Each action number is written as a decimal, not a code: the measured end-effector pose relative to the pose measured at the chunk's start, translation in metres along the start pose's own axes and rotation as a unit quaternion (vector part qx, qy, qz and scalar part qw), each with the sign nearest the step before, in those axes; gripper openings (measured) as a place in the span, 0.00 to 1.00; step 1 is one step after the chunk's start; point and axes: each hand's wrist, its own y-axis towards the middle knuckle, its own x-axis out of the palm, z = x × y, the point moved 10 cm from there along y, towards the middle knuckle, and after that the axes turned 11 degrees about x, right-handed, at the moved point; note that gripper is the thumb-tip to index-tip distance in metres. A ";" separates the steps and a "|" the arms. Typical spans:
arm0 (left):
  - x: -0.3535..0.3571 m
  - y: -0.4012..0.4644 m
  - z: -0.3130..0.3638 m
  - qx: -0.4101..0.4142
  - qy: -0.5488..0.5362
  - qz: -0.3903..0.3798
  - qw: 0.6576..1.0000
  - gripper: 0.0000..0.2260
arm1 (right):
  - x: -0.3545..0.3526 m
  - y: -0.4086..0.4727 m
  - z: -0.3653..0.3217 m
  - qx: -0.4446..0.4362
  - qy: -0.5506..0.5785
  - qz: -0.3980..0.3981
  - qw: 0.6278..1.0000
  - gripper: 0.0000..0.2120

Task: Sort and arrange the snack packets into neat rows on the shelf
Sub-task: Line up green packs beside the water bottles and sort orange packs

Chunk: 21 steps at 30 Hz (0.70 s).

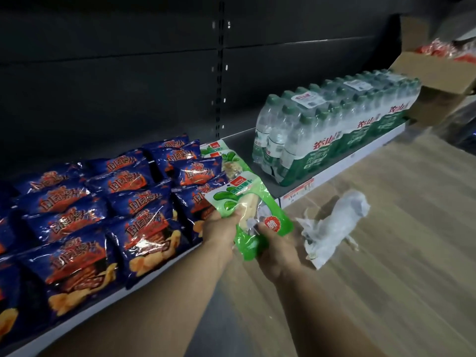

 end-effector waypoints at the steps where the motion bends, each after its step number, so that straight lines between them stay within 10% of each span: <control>1: 0.006 0.005 0.000 -0.002 0.000 -0.003 1.000 0.05 | -0.004 0.004 -0.005 0.001 0.013 0.010 1.000 0.10; 21: 0.049 0.071 -0.010 -0.023 0.048 -0.037 0.998 0.06 | -0.024 0.080 -0.031 0.040 0.081 0.068 0.994 0.08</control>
